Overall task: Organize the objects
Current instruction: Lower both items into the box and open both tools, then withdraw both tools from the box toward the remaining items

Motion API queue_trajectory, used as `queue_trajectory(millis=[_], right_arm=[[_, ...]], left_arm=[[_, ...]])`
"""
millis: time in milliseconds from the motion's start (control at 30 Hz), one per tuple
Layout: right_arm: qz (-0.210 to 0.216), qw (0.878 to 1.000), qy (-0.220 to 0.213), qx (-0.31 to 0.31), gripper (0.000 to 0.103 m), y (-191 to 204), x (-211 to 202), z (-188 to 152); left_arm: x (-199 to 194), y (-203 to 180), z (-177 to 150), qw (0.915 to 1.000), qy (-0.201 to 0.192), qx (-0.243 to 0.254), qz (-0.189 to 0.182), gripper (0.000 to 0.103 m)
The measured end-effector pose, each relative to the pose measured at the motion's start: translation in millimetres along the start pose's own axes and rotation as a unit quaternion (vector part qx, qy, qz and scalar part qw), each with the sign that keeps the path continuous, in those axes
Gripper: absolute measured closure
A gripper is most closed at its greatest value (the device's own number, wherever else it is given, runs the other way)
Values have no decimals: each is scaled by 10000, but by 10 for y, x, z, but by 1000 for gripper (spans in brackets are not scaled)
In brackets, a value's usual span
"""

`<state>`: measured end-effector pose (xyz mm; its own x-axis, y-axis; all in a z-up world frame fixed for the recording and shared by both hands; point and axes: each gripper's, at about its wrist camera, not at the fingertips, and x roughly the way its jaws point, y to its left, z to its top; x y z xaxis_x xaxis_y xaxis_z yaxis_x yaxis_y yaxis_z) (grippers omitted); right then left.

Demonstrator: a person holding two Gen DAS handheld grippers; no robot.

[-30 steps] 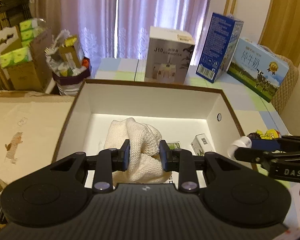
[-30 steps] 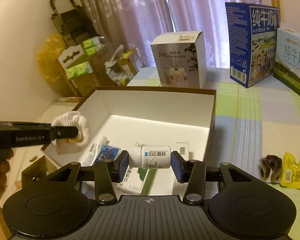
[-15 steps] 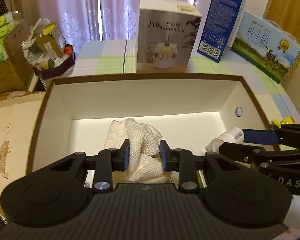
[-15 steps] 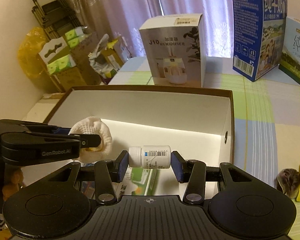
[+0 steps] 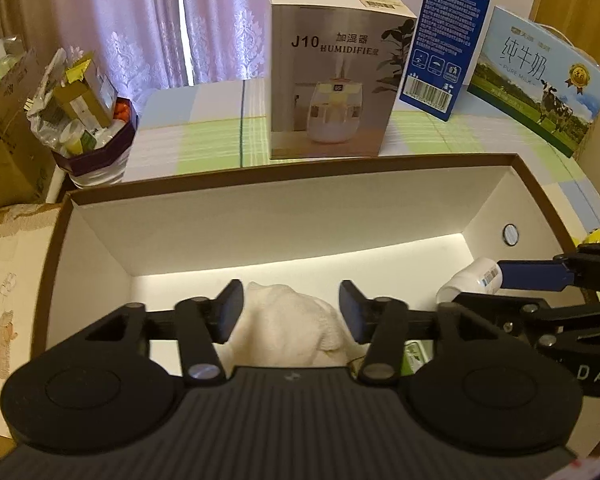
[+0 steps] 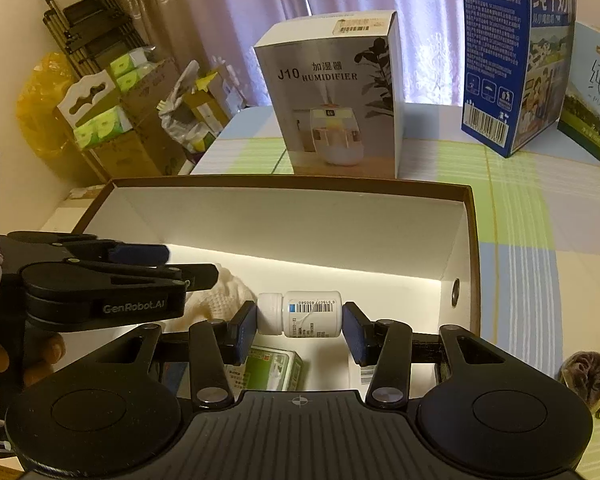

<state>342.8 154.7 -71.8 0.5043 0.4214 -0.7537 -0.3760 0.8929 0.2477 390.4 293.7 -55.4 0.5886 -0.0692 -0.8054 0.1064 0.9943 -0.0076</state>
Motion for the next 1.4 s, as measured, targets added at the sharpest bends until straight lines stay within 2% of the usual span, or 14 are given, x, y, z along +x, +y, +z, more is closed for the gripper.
queue_trajectory(millis=[100,267,400,700,1400], right_arm=[[36,10000,0,0,59,1,27,16],[192,9992,-203,295,59,-38,35,77],[171,9992,-296,204,48,-20,-36,100],[148,9998,-107,-48,36,53,-340,-109],[133,9998,2,-134,35,188,-1033,-546]], left_arm=[[-3,56,-1,9999,66,-61,45,49],[-62,136,-21,9997,116,-162,169,34],[-163,163,-61,9995,100,-210,207,26],[-502,138,-224,9987,76,-247,437,10],[-1352,-123,-681,9967,-239,-597,504,4]])
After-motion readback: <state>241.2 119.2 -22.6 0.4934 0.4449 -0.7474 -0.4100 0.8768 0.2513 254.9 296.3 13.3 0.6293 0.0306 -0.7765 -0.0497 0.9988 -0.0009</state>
